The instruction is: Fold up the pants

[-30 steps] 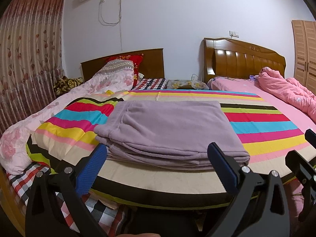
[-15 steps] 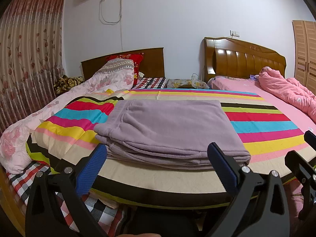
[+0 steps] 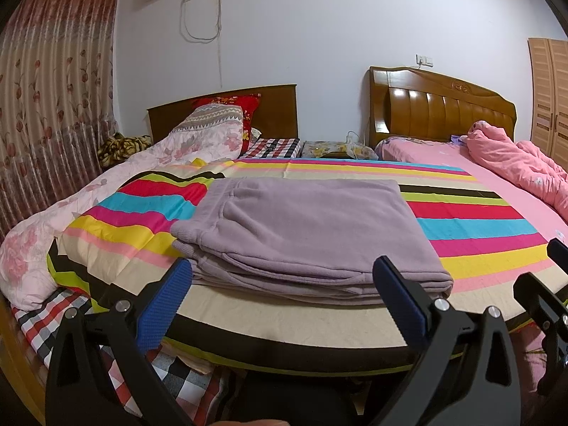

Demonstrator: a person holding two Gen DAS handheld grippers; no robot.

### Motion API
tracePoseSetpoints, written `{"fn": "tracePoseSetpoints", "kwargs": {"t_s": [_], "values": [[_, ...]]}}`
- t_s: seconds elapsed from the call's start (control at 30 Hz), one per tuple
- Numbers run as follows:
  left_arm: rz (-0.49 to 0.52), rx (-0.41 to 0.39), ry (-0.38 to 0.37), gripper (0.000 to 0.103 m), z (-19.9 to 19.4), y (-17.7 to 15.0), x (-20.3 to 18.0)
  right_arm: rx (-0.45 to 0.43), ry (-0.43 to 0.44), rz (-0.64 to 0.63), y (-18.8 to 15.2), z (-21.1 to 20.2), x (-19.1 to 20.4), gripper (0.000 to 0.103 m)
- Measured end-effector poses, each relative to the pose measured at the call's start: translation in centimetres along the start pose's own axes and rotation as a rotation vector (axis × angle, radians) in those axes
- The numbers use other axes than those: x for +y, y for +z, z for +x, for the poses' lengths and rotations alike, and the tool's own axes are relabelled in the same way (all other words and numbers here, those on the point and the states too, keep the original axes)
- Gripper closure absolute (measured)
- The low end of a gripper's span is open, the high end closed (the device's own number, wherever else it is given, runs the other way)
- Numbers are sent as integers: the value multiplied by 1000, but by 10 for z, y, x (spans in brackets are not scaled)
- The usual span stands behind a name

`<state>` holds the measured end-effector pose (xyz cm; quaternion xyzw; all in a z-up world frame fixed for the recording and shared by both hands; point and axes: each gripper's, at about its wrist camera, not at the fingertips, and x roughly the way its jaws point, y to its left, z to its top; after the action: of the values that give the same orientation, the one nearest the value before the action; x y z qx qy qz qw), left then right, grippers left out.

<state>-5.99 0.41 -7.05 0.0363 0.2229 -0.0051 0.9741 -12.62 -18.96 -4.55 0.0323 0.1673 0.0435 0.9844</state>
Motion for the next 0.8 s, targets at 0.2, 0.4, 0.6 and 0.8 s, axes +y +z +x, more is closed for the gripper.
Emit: {"fn": "tracePoseSetpoints", "kwargs": {"t_s": [0.2, 0.4, 0.6, 0.8], "values": [[0, 1, 0, 1, 0, 0, 1, 0, 0, -1, 1, 0, 0, 5], [0, 0, 3, 1, 0, 0, 1, 1, 0, 1, 0, -1, 1, 5], [-1, -1, 9, 1, -1, 0, 2, 1, 0, 1, 0, -1, 2, 5], [3, 1, 19, 1, 0, 1, 2, 2, -1, 2, 1, -1, 2, 5]]}}
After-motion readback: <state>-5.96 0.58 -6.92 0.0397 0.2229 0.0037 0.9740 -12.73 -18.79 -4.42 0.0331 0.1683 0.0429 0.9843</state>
